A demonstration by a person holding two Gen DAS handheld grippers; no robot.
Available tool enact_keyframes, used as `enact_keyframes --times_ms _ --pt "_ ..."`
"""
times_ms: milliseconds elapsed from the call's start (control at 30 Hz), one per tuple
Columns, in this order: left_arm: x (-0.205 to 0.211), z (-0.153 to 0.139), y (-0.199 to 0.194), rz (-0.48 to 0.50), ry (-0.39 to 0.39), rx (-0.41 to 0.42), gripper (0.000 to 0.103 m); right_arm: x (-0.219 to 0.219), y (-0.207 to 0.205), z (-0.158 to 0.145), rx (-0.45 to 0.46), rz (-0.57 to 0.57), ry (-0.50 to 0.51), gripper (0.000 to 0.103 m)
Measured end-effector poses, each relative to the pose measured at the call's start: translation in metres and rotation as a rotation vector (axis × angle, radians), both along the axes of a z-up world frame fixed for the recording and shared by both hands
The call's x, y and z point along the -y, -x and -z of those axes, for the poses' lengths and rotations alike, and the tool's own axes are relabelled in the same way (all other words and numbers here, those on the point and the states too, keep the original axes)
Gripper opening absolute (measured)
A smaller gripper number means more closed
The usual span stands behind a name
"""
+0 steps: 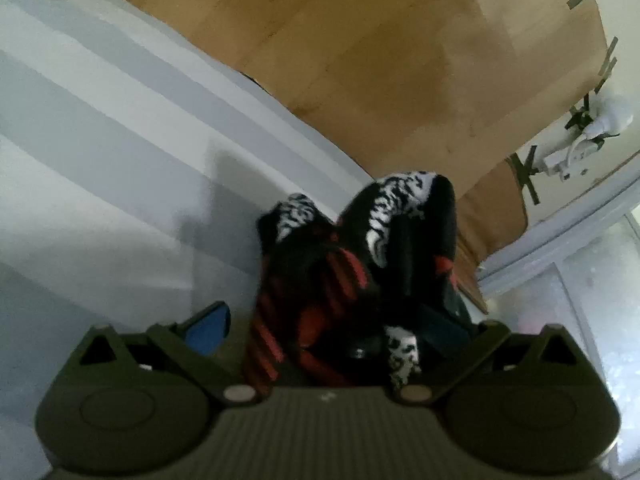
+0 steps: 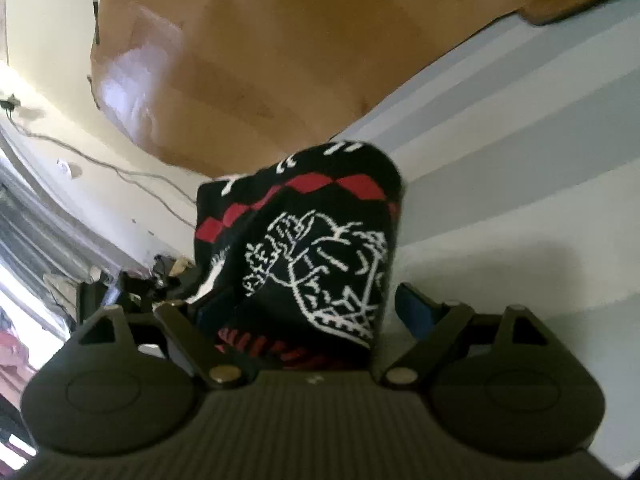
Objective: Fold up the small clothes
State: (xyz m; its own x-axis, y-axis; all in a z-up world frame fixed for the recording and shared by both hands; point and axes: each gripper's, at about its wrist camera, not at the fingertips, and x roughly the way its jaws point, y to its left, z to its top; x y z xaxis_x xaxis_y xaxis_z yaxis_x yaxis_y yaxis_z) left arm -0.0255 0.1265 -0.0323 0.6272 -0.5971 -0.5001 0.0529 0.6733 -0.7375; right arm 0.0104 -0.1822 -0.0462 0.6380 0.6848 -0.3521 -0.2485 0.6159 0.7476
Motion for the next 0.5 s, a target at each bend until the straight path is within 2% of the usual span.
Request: enact_keyframes --times_ms 67,133,233,267,333,400,500 --pt "0.005 0.004 -0.005 0.017 0.000 -0.024 0.103 -0.008 -0.006 -0.001 0.014 -0.025 0.054 0.090" --pt "0.008 0.006 -0.004 0.031 0.007 -0.005 0.103 -0.021 -0.011 -0.002 0.037 -0.037 0.107 0.093" --pt "0.017 0.012 -0.003 0.067 0.039 0.035 0.103 -0.030 -0.021 -0.001 0.059 -0.044 0.117 0.094" --pt "0.022 0.012 -0.002 0.074 0.017 0.056 0.103 -0.033 -0.024 -0.002 0.065 -0.047 0.125 0.093" --pt "0.029 0.010 -0.004 0.073 -0.007 0.080 0.102 -0.038 -0.026 -0.004 0.088 -0.046 0.149 0.082" --pt "0.030 0.008 -0.013 0.071 0.012 0.077 0.102 -0.035 -0.023 -0.009 0.143 -0.051 0.152 0.063" --pt "0.037 -0.002 -0.034 0.094 0.033 0.093 0.100 -0.028 -0.027 -0.022 0.229 -0.025 0.190 0.058"
